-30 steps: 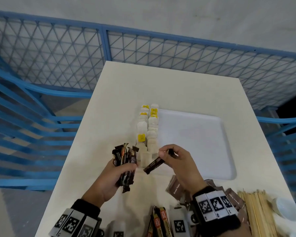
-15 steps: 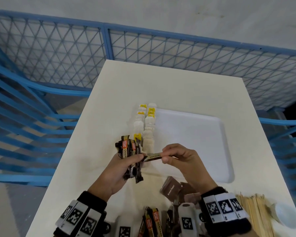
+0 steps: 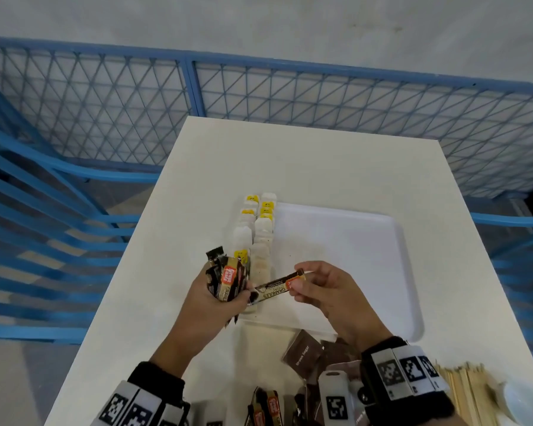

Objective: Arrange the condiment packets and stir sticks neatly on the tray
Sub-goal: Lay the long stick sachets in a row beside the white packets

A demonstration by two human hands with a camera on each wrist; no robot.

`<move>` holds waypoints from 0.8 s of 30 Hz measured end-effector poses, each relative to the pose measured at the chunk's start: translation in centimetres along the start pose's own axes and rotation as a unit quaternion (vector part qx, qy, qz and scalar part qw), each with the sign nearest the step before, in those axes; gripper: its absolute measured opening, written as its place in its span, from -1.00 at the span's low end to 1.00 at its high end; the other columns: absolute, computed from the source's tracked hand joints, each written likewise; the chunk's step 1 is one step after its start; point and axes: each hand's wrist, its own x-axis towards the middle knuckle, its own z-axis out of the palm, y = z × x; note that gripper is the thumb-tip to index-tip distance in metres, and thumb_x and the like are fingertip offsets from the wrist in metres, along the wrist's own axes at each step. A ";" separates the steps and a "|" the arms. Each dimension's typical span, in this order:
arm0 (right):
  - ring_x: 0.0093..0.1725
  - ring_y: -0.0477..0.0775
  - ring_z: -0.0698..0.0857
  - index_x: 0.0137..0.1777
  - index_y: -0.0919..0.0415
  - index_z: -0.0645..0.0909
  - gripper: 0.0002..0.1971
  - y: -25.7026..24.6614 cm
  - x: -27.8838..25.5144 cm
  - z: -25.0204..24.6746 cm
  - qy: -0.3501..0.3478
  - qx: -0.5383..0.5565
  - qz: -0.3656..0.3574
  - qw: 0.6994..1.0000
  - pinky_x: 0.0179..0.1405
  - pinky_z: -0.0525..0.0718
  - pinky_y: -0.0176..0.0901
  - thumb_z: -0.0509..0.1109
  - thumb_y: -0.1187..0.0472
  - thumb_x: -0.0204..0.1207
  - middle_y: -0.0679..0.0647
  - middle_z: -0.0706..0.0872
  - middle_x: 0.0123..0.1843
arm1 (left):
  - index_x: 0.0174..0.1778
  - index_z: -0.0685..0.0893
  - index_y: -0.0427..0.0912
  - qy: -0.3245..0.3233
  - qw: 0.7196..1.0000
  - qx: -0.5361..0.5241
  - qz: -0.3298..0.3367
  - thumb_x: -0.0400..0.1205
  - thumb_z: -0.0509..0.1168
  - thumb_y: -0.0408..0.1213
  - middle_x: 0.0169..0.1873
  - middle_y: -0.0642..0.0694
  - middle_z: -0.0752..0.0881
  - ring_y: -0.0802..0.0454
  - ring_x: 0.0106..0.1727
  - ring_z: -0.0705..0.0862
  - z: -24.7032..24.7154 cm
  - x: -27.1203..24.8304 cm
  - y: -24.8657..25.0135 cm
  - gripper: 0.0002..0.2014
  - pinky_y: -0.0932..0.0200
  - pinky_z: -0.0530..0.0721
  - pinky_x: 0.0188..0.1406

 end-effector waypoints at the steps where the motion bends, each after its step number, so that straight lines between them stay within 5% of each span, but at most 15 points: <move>1: -0.32 -0.01 0.71 0.05 0.28 0.63 -0.75 0.0 0.2 0.0 0.005 0.023 -0.003 1.000 -0.23 0.70 -0.30 0.44 0.45 0.37 0.18 0.72 -0.29 | -0.04 0.61 -0.40 -0.022 1.000 0.014 -0.003 0.47 0.37 -0.68 -0.41 0.01 0.78 0.25 -0.36 0.75 0.2 -0.2 0.0 -0.79 0.46 0.61 -0.38; 6: -0.16 -0.01 0.72 0.16 0.25 0.59 -0.74 0.2 1.1 1.3 -0.015 0.016 -0.030 0.999 -0.09 0.72 -0.21 0.36 0.42 0.48 0.16 0.69 -0.17 | 0.08 0.63 -0.08 -0.126 0.989 0.069 -0.044 0.42 0.52 -0.48 -0.17 0.03 0.81 0.17 -0.13 0.78 1.2 -0.7 -0.7 -0.62 0.38 0.65 -0.19; 10: -0.23 -0.04 0.73 0.21 0.13 0.45 -0.57 -0.1 1.6 1.4 -0.029 -0.080 -0.066 0.994 -0.11 0.68 -0.25 0.47 0.43 0.41 0.04 0.77 -0.30 | -0.04 0.68 -0.27 -0.042 0.997 -0.022 -0.056 0.45 0.47 -0.48 -0.35 0.02 0.78 0.20 -0.34 0.72 1.5 0.4 -0.7 -0.80 0.37 0.62 -0.35; 15: -0.20 0.09 0.74 0.10 0.08 0.42 -0.57 -0.1 1.8 1.7 -0.083 -0.182 -0.075 0.977 0.05 0.67 0.11 0.54 0.37 0.36 0.06 0.82 -0.27 | 0.10 0.67 -0.34 -0.045 0.994 -0.075 -0.070 0.34 0.57 -0.35 -0.07 -0.19 0.81 -0.03 0.00 0.78 1.1 1.9 -0.4 -0.57 0.19 0.69 -0.02; 20: -0.28 -0.05 0.66 0.11 0.11 0.46 -0.68 -0.3 2.0 1.5 -0.108 -0.198 -0.050 0.973 -0.25 0.62 -0.18 0.49 0.29 0.44 0.00 0.76 -0.23 | 0.13 0.66 -0.37 -0.002 0.992 -0.107 -0.074 0.29 0.56 -0.42 -0.04 -0.24 0.80 -0.11 0.03 0.77 1.2 2.7 -1.0 -0.52 0.16 0.69 -0.06; 24: -0.36 -0.11 0.66 0.01 0.23 0.60 -0.86 0.2 2.2 0.6 -0.098 -0.170 0.004 0.981 -0.27 0.65 -0.27 0.43 0.37 0.48 0.01 0.71 -0.26 | -0.03 0.67 -0.32 0.079 0.982 -0.158 -0.066 0.45 0.41 -0.53 -0.29 -0.03 0.81 0.07 -0.21 0.77 0.9 3.3 -1.1 -0.79 0.06 0.64 -0.20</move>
